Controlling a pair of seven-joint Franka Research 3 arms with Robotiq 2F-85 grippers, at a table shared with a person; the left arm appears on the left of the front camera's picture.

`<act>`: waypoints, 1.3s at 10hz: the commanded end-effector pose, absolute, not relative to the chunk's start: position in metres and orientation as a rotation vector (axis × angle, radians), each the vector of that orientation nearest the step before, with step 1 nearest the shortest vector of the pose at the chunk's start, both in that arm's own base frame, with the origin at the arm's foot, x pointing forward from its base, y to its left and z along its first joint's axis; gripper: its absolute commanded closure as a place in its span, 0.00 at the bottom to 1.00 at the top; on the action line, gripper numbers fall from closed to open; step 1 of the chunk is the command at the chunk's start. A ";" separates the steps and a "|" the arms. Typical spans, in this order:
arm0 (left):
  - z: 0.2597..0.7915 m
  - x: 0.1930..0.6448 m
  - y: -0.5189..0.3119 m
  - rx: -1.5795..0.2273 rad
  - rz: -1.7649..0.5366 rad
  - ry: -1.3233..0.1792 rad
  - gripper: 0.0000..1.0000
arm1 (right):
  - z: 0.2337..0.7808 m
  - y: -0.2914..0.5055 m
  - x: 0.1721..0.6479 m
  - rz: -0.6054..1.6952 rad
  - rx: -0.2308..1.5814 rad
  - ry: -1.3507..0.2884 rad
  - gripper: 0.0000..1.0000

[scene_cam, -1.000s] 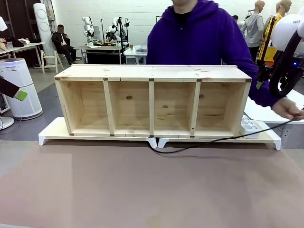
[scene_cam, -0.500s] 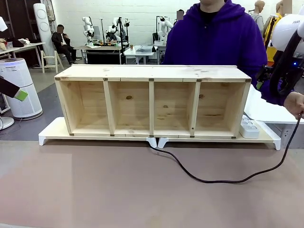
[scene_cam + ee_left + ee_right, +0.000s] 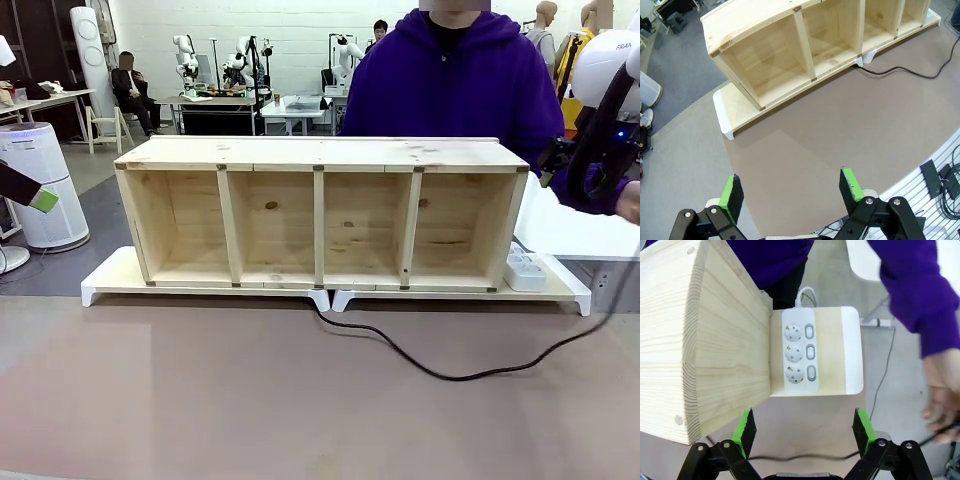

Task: Perform cable management.
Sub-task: Release the Power Cable when the human grasps it.

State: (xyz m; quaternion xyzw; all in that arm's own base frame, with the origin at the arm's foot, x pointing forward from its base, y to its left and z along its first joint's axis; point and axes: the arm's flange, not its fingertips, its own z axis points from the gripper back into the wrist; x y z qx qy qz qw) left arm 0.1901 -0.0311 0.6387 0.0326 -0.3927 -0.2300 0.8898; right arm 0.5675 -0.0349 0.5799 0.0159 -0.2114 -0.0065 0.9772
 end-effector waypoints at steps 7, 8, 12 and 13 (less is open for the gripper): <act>0.639 0.192 -0.031 0.070 -0.469 -0.820 0.00 | 0.579 -0.035 0.567 -0.016 0.033 -0.421 0.00; 0.639 0.192 -0.031 0.070 -0.469 -0.820 0.00 | 0.579 -0.035 0.567 -0.016 0.033 -0.421 0.00; 0.639 0.192 -0.031 0.070 -0.469 -0.820 0.00 | 0.579 -0.035 0.567 -0.016 0.033 -0.421 0.00; 0.639 0.192 -0.031 0.070 -0.469 -0.820 0.00 | 0.579 -0.035 0.567 -0.016 0.033 -0.421 0.00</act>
